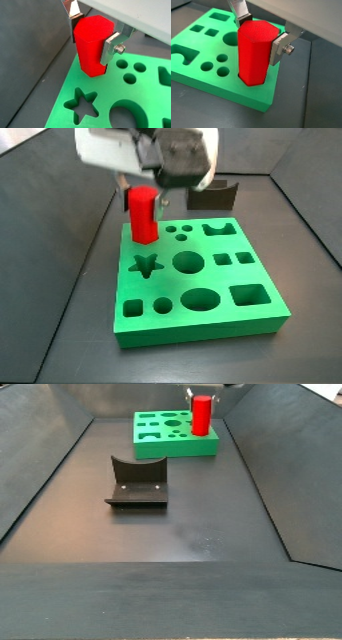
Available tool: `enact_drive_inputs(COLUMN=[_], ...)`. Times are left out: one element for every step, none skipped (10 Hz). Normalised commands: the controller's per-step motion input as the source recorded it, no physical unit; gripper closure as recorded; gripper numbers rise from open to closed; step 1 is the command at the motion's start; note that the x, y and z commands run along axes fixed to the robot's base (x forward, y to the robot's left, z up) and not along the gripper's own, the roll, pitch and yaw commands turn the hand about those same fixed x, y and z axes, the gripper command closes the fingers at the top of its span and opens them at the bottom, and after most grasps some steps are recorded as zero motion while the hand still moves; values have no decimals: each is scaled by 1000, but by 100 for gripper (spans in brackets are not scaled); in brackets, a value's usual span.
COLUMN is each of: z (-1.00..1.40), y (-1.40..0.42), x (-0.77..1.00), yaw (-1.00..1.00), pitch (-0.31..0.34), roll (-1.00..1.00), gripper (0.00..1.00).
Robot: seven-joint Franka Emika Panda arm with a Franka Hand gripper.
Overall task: Pick up the hexagon object. Move up. Place the hexagon object on the fixture. Regrasp the hexagon object. Move to above the board. Insert the hexagon object.
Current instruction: Insert the hexagon object.
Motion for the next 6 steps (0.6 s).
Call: enact_drive_inputs(z=[-800, -1000, -1000, -1000, 23, 0], y=[11, 320, 360, 314, 0, 0], x=[-306, -226, -194, -146, 0, 0], yaw=[-449, -391, -354, -377, 0, 0], pitch=[-11, 0, 0, 0, -21, 0], roll=[-194, -13, 0, 0, 0, 0], gripper=[100, 100, 100, 100, 100, 100])
